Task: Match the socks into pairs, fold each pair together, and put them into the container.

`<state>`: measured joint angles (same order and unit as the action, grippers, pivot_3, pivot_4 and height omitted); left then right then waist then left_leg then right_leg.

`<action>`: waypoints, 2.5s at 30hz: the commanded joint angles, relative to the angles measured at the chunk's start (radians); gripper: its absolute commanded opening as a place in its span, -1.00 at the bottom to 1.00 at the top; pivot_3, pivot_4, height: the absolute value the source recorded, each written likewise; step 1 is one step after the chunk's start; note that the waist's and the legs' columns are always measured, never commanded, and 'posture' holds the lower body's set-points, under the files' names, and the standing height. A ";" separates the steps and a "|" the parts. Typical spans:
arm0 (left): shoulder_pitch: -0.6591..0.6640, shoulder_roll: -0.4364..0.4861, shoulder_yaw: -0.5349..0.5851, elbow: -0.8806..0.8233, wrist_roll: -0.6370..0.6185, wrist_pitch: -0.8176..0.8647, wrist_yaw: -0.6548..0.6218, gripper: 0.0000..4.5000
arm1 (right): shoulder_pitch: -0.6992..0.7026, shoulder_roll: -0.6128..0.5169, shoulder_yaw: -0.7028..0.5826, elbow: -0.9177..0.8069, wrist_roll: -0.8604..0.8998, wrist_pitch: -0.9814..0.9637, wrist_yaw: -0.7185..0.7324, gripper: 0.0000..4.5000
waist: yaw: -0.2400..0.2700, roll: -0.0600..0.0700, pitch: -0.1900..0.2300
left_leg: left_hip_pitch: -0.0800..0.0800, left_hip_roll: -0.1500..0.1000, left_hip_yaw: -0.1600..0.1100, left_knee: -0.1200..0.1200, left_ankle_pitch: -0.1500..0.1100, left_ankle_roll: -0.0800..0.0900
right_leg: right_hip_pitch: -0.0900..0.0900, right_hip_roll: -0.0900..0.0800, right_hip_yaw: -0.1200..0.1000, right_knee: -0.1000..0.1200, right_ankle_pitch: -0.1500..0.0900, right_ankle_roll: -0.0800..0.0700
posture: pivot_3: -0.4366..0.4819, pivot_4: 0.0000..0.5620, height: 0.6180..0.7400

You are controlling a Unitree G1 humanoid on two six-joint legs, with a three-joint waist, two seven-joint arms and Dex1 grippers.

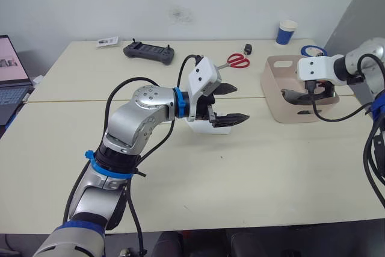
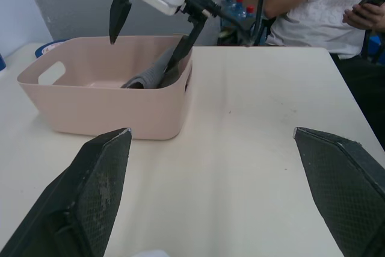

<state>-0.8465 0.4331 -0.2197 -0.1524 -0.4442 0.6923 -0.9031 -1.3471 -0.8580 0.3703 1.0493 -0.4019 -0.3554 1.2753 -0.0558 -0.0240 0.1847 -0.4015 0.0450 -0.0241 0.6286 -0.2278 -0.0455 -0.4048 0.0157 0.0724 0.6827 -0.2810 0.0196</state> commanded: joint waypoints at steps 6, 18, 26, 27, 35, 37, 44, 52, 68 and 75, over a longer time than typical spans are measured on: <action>0.035 0.069 0.046 -0.050 0.000 -0.008 -0.017 1.00 | 0.136 -0.119 -0.178 -0.370 0.181 0.209 0.085 0.99 | 0.005 0.001 0.000 | 0.000 0.000 -0.001 0.000 0.000 0.000 | 0.000 0.000 0.000 0.001 0.000 0.000 | -0.05 -0.47 1.00; 0.532 0.276 0.387 -0.128 -0.008 -0.188 -0.005 1.00 | 0.871 0.054 -0.575 -1.404 0.586 0.915 -0.239 0.99 | 0.007 0.002 0.000 | 0.001 0.002 -0.003 0.001 -0.001 0.001 | 0.000 0.000 -0.002 0.008 -0.001 -0.001 | -0.05 -0.47 1.00; 0.862 0.249 0.567 -0.180 -0.070 -0.172 0.060 1.00 | 1.193 0.287 -0.422 -1.738 0.605 1.088 -0.521 0.99 | 0.008 0.000 -0.001 | 0.003 0.001 -0.001 0.006 0.001 -0.001 | 0.000 -0.001 -0.001 0.012 -0.003 0.004 | -0.05 -0.47 1.00; 0.876 0.249 0.576 -0.192 -0.080 -0.163 0.069 1.00 | 1.200 0.301 -0.409 -1.744 0.608 1.093 -0.540 0.99 | 0.007 0.000 -0.001 | 0.003 0.001 -0.001 0.006 0.001 -0.001 | 0.001 -0.001 0.000 0.012 -0.003 0.003 | -0.05 -0.47 1.00; 0.868 0.230 0.510 -0.317 -0.098 -0.147 0.142 1.00 | 1.088 0.391 -0.321 -1.562 0.599 1.062 -0.644 0.99 | 0.007 -0.004 -0.003 | 0.002 0.001 -0.001 0.007 0.001 -0.001 | 0.000 0.000 0.000 0.011 -0.002 0.004 | -0.05 -0.47 1.00; 0.843 0.221 0.491 -0.317 -0.098 -0.157 0.146 1.00 | 1.028 0.406 -0.277 -1.456 0.562 1.027 -0.666 0.99 | 0.007 -0.004 -0.003 | 0.002 0.001 -0.002 0.006 0.001 -0.001 | 0.000 0.001 -0.001 0.011 -0.003 0.003 | -0.05 -0.47 1.00; 0.737 0.215 0.400 -0.341 -0.076 -0.182 0.149 1.00 | 0.675 0.573 -0.307 -0.863 0.533 0.897 -0.779 0.99 | -0.005 -0.005 -0.002 | 0.002 0.002 -0.001 0.006 0.001 -0.001 | 0.000 0.002 0.000 0.012 -0.002 0.002 | -0.05 -0.47 1.00; 0.760 0.212 0.359 -0.372 -0.051 -0.206 0.154 1.00 | 0.554 0.626 -0.312 -0.609 0.574 0.851 -0.695 0.99 | -0.001 -0.004 -0.002 | 0.001 0.002 -0.002 0.000 0.000 0.000 | -0.001 0.002 -0.001 0.006 0.001 -0.003 | -0.05 -0.47 1.00; 0.753 0.238 0.352 -0.337 -0.055 -0.209 0.110 1.00 | 0.555 0.742 -0.300 -0.557 0.583 0.876 -0.648 -0.04 | -0.004 -0.004 -0.002 | 0.002 0.002 -0.002 0.001 0.000 0.000 | -0.001 0.003 -0.001 0.007 0.001 -0.003 | -0.05 -0.47 1.00; 0.804 0.265 0.417 -0.362 -0.066 -0.195 0.118 1.00 | 0.533 0.800 -0.305 -0.577 0.605 0.866 -0.648 -0.98 | -0.006 -0.004 -0.002 | 0.002 0.003 -0.002 0.001 0.000 0.000 | -0.001 0.003 -0.001 0.007 0.001 -0.003 | -0.05 -0.47 1.00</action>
<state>-0.0572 0.6794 0.1531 -0.4768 -0.4975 0.4964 -0.7921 -0.7910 -0.0621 0.0718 0.5241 0.1801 0.5271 0.6124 -0.0619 -0.0280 0.1827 -0.3999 0.0478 -0.0260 0.6292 -0.2279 -0.0452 -0.4062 0.0184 0.0712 0.6894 -0.2803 0.0168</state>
